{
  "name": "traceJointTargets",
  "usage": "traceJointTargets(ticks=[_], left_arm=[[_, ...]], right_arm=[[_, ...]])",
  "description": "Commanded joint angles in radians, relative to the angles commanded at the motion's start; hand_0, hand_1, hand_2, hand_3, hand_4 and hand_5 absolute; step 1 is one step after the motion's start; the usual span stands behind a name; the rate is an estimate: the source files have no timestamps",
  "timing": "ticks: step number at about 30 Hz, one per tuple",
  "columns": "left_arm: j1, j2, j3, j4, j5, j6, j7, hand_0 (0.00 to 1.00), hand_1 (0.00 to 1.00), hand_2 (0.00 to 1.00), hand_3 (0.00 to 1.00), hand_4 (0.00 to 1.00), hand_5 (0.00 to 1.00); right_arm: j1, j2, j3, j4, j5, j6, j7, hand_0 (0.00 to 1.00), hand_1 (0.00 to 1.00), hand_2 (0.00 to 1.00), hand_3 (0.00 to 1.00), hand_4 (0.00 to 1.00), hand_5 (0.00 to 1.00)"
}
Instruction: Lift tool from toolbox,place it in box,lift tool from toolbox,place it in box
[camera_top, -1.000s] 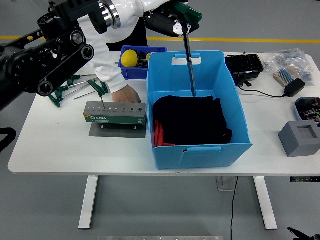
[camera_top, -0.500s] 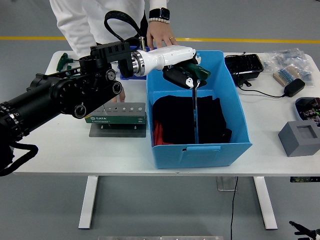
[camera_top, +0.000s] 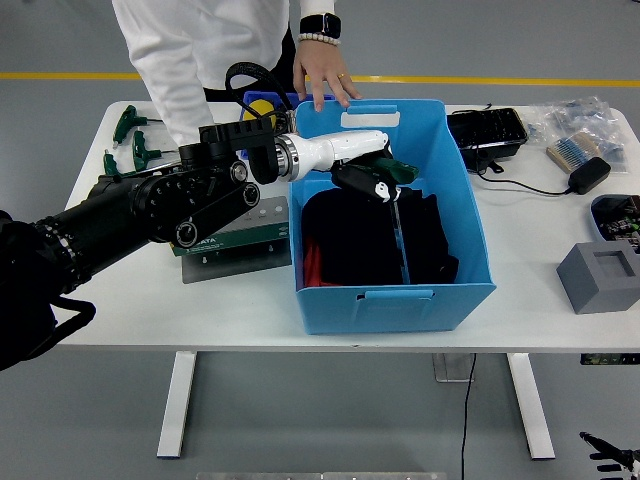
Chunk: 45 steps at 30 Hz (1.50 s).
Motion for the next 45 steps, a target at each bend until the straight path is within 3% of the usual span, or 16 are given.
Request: traceJointTargets(ticks=[2,3,8,9,14,15,20,21,36,38,39,44,45], left_arm=[[-0.008,0.000,0.021,0.016,-0.004,0.007,-0.002,0.261,0.161,0.211,0.281,0.720,0.577],[-0.013,0.000,0.033,0.029,-0.011,0.012,-0.006,0.388,0.326,0.413,0.485,0.810,0.627],[-0.024,0.000,0.083,0.081,-0.050,0.043,-0.027,0.388,0.326,0.413,0.485,0.810,0.627],[-0.027,0.000,0.096,0.091,-0.056,0.052,-0.034,0.529,0.524,0.610,0.614,0.892,0.670],[-0.031,0.000,0.126,0.108,-0.076,0.071,-0.056,0.529,0.524,0.610,0.614,0.892,0.670],[-0.031,0.000,0.129,0.107,-0.076,0.070,-0.057,0.633,0.637,0.722,0.716,0.970,0.710],[-0.028,0.000,0.154,0.102,-0.085,0.068,-0.071,0.633,0.637,0.722,0.716,0.970,0.710],[-0.028,0.000,0.158,0.099,-0.086,0.069,-0.074,0.696,0.691,0.798,0.756,0.981,0.713],[-0.028,0.000,0.102,0.030,-0.035,0.094,-0.113,0.711,0.708,0.818,0.774,0.998,0.727],[-0.016,0.000,0.072,0.012,-0.001,0.100,-0.111,0.711,0.708,0.818,0.774,0.998,0.727],[0.001,0.000,0.032,-0.015,0.043,0.109,-0.101,0.624,0.639,0.710,0.722,0.998,0.726],[0.072,0.000,-0.165,-0.158,0.251,0.157,-0.054,0.624,0.639,0.710,0.722,0.998,0.726],[0.086,0.000,-0.211,-0.195,0.296,0.151,-0.044,0.367,0.325,0.419,0.552,0.990,0.732]], right_arm=[[0.005,-0.001,0.003,0.001,-0.008,0.001,-0.001,0.633,0.614,0.675,0.558,0.809,0.667],[0.007,-0.002,0.003,0.001,-0.010,0.001,-0.002,0.633,0.613,0.673,0.558,0.809,0.666],[0.016,-0.003,0.004,0.002,-0.015,-0.001,0.002,0.633,0.613,0.673,0.558,0.809,0.666],[0.018,-0.004,0.005,0.003,-0.016,-0.002,0.003,0.632,0.609,0.672,0.557,0.808,0.664],[0.026,-0.009,0.007,0.003,-0.020,-0.006,0.009,0.632,0.609,0.672,0.557,0.808,0.664],[0.027,-0.010,0.007,0.003,-0.020,-0.006,0.009,0.631,0.601,0.667,0.554,0.803,0.662],[0.031,-0.015,0.009,0.004,-0.020,-0.010,0.013,0.631,0.601,0.667,0.554,0.803,0.662],[0.032,-0.015,0.010,0.004,-0.022,-0.010,0.013,0.629,0.599,0.663,0.552,0.801,0.663],[0.030,-0.020,0.012,0.005,-0.028,-0.011,0.014,0.627,0.592,0.657,0.551,0.800,0.660],[0.028,-0.021,0.011,0.005,-0.025,-0.012,0.015,0.627,0.592,0.657,0.551,0.800,0.660],[0.025,-0.022,0.011,0.004,-0.023,-0.013,0.016,0.625,0.590,0.656,0.550,0.798,0.659],[0.009,-0.021,0.005,0.002,-0.003,-0.016,0.022,0.625,0.590,0.656,0.550,0.798,0.659],[0.006,-0.021,0.007,0.002,-0.003,-0.016,0.022,0.625,0.588,0.655,0.549,0.796,0.656]])
